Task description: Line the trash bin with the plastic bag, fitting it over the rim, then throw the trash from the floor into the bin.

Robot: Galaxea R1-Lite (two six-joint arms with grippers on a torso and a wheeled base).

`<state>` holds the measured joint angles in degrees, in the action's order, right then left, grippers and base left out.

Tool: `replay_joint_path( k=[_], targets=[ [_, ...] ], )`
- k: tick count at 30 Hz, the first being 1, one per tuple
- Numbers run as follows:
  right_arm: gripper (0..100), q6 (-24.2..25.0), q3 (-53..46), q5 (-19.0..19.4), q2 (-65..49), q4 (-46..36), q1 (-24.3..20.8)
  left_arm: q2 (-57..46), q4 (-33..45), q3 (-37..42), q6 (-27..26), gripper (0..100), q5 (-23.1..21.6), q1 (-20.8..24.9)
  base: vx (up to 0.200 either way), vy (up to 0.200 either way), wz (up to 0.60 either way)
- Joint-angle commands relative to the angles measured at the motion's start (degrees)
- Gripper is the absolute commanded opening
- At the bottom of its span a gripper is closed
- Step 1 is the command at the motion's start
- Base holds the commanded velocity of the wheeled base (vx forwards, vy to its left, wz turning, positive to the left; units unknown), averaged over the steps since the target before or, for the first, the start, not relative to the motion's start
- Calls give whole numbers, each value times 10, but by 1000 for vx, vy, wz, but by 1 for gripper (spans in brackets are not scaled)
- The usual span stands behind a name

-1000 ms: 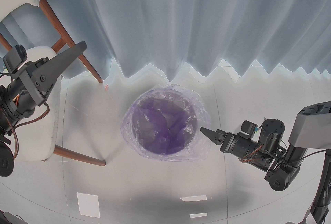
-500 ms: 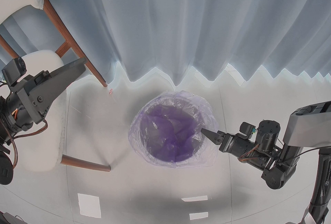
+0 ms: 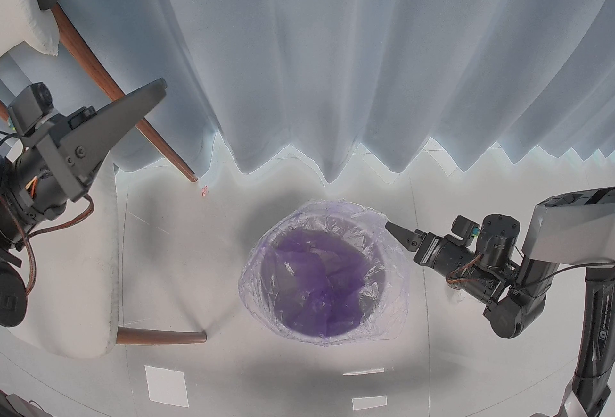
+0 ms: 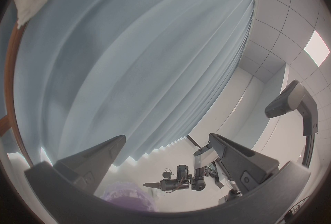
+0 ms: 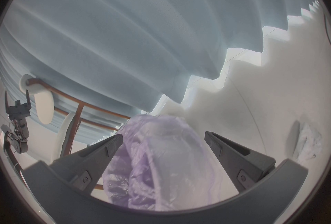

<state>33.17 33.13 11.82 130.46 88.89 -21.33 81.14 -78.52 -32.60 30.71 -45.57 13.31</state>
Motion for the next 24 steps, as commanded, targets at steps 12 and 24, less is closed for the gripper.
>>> replay_joint_path(
  k=[12,24],
  targets=[
    [100,-7,77,-97,26,-208,27,65,10,-22,-7,100,-7,-3,-200,67,0],
    [100,-31,179,-121,106,-232,32,68,11,-19,-6,100,-22,-21,-117,-200,0]
  ],
)
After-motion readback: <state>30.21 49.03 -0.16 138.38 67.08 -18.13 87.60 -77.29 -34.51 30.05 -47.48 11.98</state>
